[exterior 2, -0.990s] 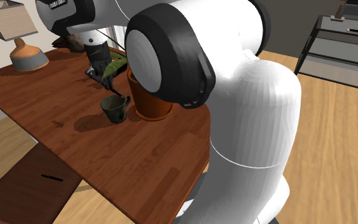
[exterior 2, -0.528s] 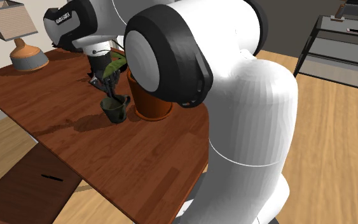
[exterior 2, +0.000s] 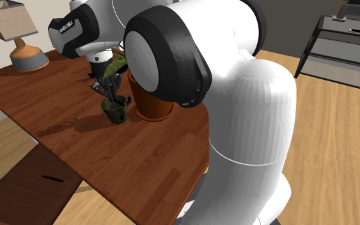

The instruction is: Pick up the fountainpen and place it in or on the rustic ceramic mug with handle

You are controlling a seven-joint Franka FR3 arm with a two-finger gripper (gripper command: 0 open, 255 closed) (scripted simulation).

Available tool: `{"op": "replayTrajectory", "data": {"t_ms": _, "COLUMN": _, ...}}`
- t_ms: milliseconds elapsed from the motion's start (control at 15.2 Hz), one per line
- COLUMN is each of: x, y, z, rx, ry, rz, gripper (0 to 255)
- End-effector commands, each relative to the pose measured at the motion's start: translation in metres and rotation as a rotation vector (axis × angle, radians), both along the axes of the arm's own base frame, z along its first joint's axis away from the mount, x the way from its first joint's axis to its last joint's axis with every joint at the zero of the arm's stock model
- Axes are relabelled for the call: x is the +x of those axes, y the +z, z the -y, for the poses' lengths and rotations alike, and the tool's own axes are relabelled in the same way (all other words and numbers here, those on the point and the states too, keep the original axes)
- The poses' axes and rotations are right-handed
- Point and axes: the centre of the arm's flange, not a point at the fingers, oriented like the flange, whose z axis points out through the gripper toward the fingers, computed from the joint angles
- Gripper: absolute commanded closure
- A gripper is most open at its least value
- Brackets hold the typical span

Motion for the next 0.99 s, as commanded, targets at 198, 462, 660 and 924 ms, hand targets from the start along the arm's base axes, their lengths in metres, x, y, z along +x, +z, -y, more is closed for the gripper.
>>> {"op": "replayTrajectory", "data": {"t_ms": 198, "x": 0.0, "y": 0.0, "z": 0.0, "rx": 0.0, "ry": 0.0, "rz": 0.0, "gripper": 0}}
{"op": "replayTrajectory", "data": {"t_ms": 462, "x": 0.0, "y": 0.0, "z": 0.0, "rx": 0.0, "ry": 0.0, "rz": 0.0, "gripper": 0}}
{"op": "replayTrajectory", "data": {"t_ms": 660, "x": 0.002, "y": 0.026, "z": 0.0, "rx": 0.0, "ry": 0.0, "rz": 0.0, "gripper": 0}}
{"op": "replayTrajectory", "data": {"t_ms": 924, "x": 0.004, "y": 0.05, "z": 0.0, "rx": 0.0, "ry": 0.0, "rz": 0.0, "gripper": 0}}
